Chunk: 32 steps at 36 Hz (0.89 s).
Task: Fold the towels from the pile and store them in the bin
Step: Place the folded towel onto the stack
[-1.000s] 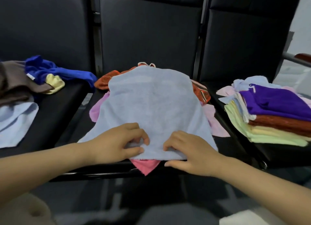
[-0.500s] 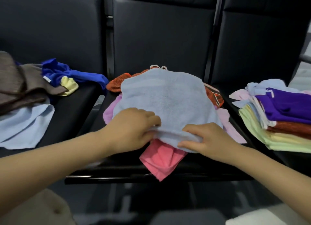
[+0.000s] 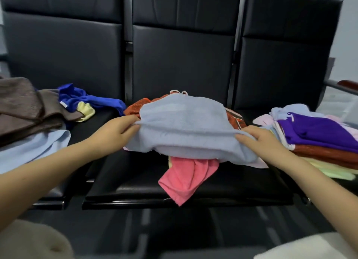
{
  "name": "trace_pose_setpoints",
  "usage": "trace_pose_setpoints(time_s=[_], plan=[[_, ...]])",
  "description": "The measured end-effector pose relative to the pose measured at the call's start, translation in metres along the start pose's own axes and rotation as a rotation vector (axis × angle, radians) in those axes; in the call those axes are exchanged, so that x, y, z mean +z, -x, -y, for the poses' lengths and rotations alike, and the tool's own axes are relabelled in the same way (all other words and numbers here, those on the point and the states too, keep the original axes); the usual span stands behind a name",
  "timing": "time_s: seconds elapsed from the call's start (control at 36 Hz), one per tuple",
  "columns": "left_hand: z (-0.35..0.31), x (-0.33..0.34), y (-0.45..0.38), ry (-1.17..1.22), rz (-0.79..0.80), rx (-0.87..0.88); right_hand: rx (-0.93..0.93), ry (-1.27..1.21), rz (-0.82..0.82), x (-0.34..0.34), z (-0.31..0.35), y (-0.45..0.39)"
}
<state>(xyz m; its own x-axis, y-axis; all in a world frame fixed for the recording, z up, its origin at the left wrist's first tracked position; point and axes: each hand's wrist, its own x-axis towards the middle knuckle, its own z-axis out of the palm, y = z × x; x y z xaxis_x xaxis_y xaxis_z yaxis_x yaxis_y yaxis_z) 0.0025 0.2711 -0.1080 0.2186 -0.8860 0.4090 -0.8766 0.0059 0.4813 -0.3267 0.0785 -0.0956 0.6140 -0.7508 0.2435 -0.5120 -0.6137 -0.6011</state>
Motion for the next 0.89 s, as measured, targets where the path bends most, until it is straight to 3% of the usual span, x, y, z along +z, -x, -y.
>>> trace_pose_setpoints(time_s=[0.11,0.22,0.33,0.5,0.69,0.78,0.89], plan=[[-0.013,0.004,0.009,0.148,-0.072,-0.084,0.118,-0.187,-0.004,-0.002,0.001,0.011],[-0.019,0.010,0.018,0.166,-0.051,-0.068,0.181,-0.215,0.024,0.004,0.005,0.019],[-0.011,0.014,0.030,0.104,0.108,-0.029,0.216,-0.181,0.072,0.011,0.001,0.027],[-0.001,0.025,0.061,-0.050,0.396,0.104,0.174,-0.065,0.306,0.018,-0.009,0.046],[-0.001,0.021,0.068,0.090,0.495,0.107,0.128,0.018,0.485,0.012,-0.017,0.050],[-0.002,0.014,0.061,0.186,0.480,0.063,0.119,-0.031,0.450,0.004,-0.014,0.046],[-0.005,-0.001,0.038,0.245,0.318,-0.030,0.074,-0.128,0.288,-0.014,-0.002,0.025]])
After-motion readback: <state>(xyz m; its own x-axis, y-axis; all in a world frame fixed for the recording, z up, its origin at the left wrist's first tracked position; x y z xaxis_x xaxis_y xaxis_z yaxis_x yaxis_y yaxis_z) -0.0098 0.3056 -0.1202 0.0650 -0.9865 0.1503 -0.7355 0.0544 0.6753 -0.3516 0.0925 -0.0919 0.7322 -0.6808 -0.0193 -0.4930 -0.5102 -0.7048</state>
